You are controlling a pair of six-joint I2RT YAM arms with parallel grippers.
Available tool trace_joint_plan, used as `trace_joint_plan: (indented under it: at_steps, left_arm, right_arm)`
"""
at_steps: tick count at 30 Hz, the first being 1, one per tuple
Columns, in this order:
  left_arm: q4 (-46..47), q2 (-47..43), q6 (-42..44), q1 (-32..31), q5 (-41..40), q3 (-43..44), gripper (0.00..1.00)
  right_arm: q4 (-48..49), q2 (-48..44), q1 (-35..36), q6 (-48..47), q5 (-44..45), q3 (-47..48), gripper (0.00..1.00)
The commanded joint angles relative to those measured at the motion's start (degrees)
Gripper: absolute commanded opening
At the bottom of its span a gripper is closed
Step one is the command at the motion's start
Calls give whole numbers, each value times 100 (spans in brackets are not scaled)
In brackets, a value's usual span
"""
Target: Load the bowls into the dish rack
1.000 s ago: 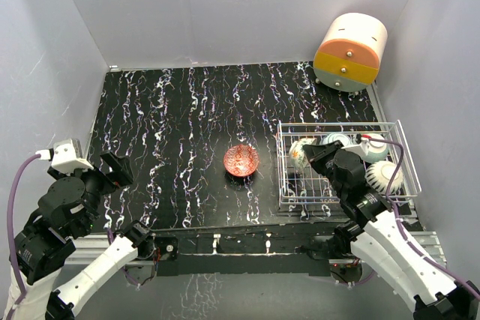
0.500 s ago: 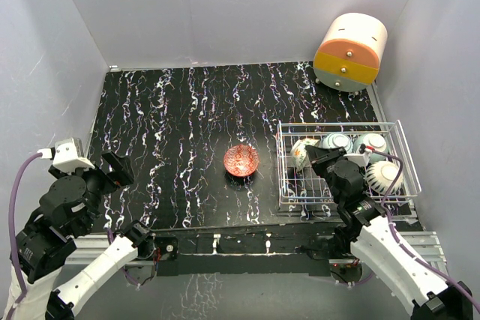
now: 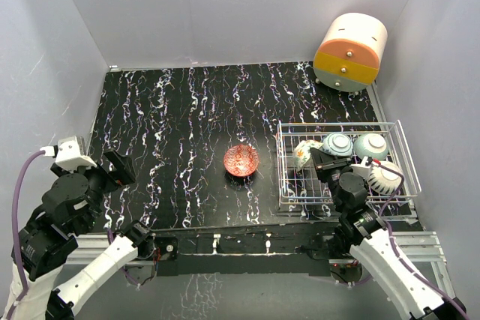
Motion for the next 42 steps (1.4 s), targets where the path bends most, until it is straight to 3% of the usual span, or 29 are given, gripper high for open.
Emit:
trace_joint_plan:
  at_steps: [1,7,13,20,32,42]
  left_arm:
    - [90,86,51,-37,44,-1,97]
    - [75,31,-19,-37,107,-74,97]
    - [61,-43,-73,-37,127,-193,97]
    - [122,-4,-58,-38,123,-232,97]
    - [86,30,-16,-37,52,-154,97]
    - [91,118,32,-37,7,-117,97]
  right_arm:
    - [-755,-171,27,364,-83,169,8]
    - [-1860,-553,28,744,-156,129,8]
    - [-2035,-1060,30,876,-320,-150,8]
    - [-725,-1249,27,398,-313,-352,8]
    - [1260,-7,18,229,62,-534,8]
    - [2189,544,-127,184,280,-688,8]
